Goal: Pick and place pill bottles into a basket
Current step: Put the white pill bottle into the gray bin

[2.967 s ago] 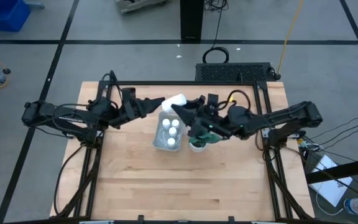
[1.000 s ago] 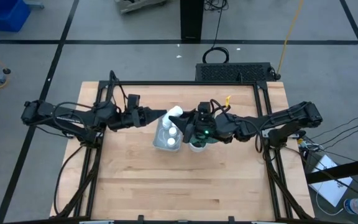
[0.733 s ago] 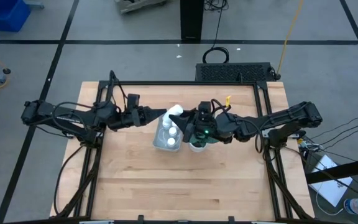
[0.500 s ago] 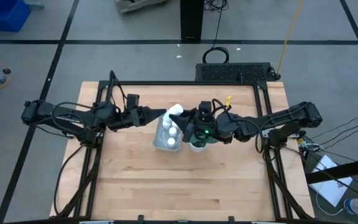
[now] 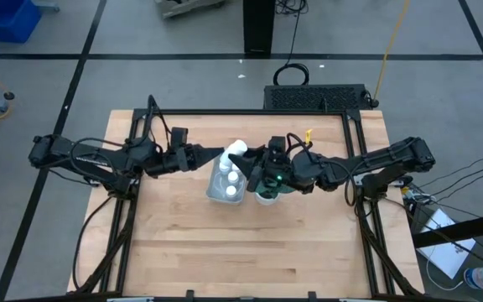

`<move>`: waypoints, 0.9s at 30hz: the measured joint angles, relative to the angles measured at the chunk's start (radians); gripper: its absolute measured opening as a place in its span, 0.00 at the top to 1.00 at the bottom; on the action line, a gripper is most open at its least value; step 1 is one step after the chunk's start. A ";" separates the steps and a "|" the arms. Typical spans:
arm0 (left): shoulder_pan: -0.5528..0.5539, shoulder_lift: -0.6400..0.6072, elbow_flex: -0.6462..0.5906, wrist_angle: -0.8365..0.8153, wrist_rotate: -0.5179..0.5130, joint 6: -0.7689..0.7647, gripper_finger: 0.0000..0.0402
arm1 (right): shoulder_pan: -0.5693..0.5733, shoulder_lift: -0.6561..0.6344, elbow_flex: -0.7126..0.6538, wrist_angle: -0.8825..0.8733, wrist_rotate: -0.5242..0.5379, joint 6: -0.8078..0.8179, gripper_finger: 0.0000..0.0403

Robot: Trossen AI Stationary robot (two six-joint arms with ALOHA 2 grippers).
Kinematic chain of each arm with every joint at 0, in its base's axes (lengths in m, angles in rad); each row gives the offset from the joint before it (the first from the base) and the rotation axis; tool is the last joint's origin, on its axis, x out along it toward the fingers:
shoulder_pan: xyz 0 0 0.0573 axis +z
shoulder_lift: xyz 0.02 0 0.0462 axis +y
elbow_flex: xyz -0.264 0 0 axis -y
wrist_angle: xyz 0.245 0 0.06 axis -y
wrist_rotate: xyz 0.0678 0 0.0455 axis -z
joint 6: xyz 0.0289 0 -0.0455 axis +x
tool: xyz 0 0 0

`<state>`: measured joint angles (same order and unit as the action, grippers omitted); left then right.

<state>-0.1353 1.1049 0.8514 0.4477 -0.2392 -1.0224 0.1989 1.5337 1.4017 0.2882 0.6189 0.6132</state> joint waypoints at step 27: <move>-0.059 0.025 -0.005 -0.018 -0.009 -0.007 0.97 | -0.026 -0.002 0.003 0.002 0.001 0.001 0.59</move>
<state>-0.1939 1.1304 0.8467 0.4294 -0.2479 -1.0290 0.1730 1.5314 1.4052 0.2900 0.6194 0.6139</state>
